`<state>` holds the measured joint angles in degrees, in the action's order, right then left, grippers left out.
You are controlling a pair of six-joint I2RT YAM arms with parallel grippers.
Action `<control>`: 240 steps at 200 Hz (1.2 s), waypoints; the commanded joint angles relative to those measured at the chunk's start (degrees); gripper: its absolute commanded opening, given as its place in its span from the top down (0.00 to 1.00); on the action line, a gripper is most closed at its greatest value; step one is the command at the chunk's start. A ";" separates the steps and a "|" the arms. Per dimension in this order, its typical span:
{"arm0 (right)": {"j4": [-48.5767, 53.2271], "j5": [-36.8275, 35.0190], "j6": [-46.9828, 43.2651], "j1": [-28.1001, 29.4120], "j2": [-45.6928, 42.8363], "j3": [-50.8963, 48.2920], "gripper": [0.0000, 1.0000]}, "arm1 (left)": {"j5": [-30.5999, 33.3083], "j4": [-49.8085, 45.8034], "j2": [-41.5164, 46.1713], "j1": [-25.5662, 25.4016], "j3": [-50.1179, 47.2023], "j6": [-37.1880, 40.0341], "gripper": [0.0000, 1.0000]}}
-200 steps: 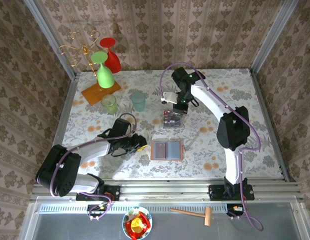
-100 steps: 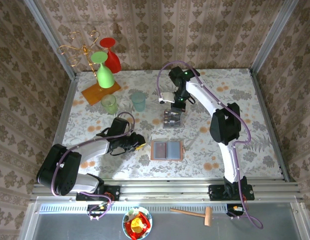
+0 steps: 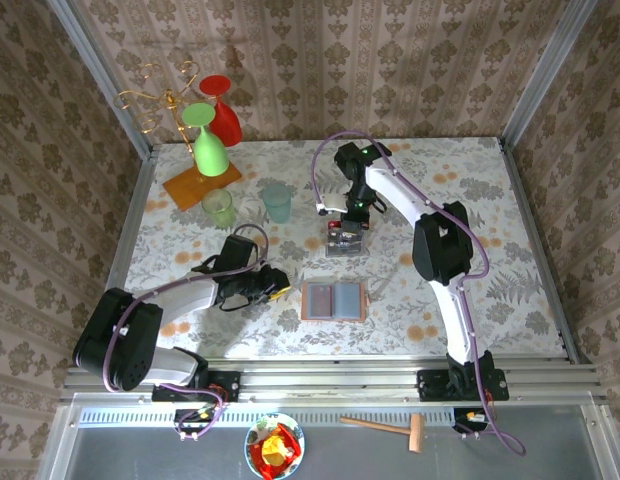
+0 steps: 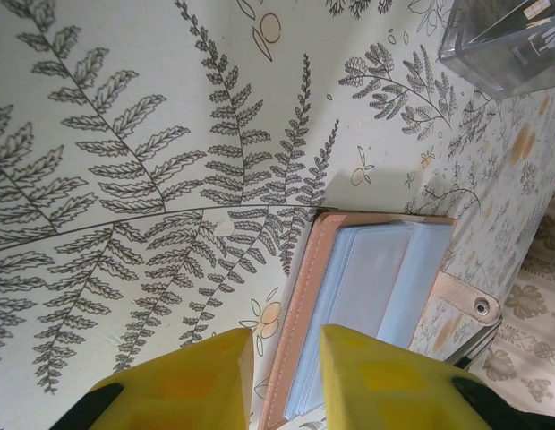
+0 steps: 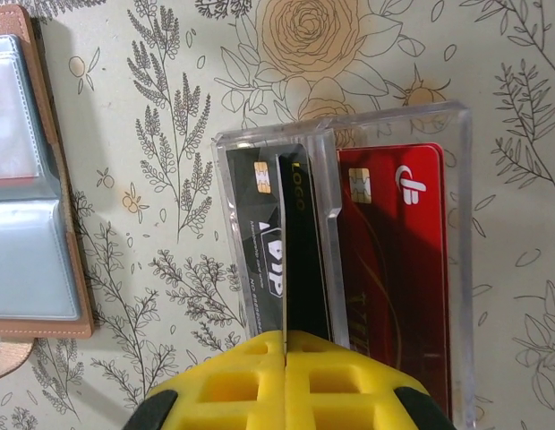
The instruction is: Take the credit cards out of the card holder
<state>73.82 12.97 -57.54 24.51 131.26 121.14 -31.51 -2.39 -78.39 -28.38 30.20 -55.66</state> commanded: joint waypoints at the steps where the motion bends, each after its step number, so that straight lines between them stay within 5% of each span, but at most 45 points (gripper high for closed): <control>1: 2.25 2.23 -1.15 -0.21 1.16 1.11 0.97 | -0.42 -0.72 -1.04 0.59 0.74 0.96 0.73; 42: 2.03 1.34 0.42 -0.25 -0.39 1.01 0.82 | -1.23 0.46 -2.15 0.60 0.68 0.82 0.73; 240: -30.94 3.63 32.84 4.25 -36.35 -39.78 0.72 | -1.39 8.07 -7.41 -7.18 1.14 -1.86 0.66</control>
<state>48.53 14.68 -31.46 28.32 99.18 84.77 -33.19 3.53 -85.32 -34.50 31.27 -56.03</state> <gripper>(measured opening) 0.270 0.337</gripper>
